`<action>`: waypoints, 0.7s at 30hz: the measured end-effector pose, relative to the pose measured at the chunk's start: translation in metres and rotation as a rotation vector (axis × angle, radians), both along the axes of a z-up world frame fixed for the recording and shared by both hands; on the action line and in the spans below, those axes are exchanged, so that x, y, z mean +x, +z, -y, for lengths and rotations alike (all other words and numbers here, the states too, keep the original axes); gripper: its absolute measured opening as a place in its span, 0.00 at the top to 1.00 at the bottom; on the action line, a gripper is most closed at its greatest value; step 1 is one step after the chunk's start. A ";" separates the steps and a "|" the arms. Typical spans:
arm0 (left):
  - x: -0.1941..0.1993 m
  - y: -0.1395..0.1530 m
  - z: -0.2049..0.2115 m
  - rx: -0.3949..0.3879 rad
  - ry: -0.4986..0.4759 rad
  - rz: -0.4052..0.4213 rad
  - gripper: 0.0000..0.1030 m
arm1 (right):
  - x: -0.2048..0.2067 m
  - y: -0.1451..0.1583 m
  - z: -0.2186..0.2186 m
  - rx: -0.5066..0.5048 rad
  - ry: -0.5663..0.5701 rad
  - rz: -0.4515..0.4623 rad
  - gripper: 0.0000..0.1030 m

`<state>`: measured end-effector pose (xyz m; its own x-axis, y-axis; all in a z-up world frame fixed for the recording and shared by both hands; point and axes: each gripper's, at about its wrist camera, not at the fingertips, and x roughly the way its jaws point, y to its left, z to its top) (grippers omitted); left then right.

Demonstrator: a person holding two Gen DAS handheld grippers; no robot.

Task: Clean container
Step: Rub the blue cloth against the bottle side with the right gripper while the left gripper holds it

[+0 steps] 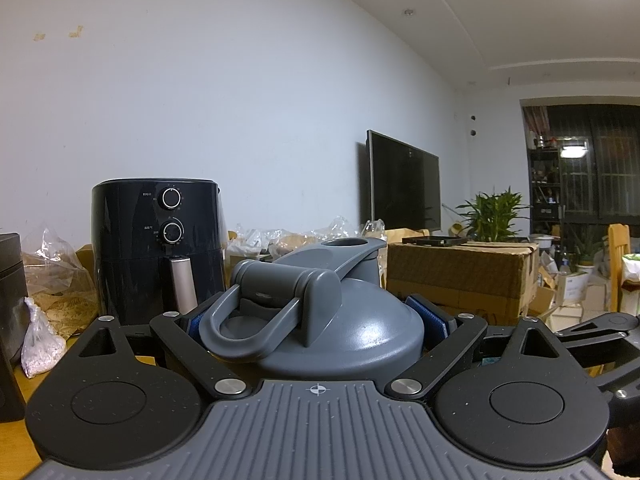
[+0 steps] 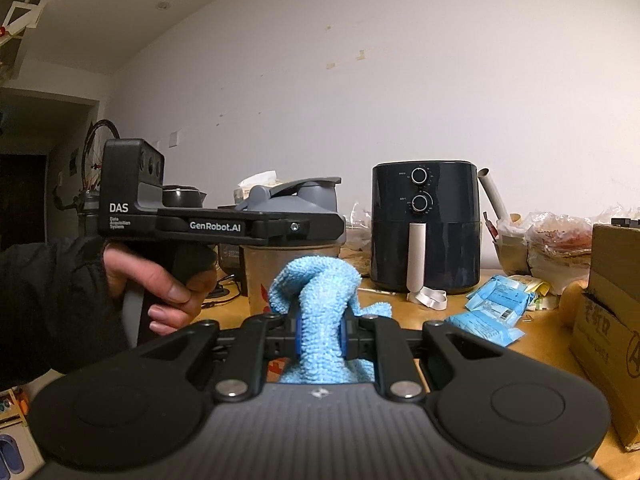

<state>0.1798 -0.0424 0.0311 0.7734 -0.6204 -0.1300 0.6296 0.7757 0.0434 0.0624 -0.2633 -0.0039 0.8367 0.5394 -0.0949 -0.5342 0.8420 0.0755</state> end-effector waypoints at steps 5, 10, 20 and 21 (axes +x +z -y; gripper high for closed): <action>0.000 -0.002 0.003 0.019 0.011 0.006 0.07 | 0.000 0.000 -0.001 0.001 0.000 -0.004 0.90; 0.000 -0.003 0.002 0.014 0.009 0.011 0.07 | -0.001 0.000 -0.002 -0.001 0.003 -0.006 0.91; 0.002 -0.004 0.004 0.003 0.031 -0.013 0.07 | 0.000 -0.001 -0.001 0.004 -0.004 -0.017 0.92; 0.001 -0.004 0.005 0.010 0.041 -0.016 0.07 | 0.000 -0.001 -0.001 0.004 -0.003 -0.016 0.92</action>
<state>0.1810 -0.0477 0.0272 0.7957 -0.5870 -0.1491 0.5982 0.8003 0.0417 0.0622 -0.2628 -0.0054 0.8369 0.5369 -0.1062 -0.5300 0.8435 0.0873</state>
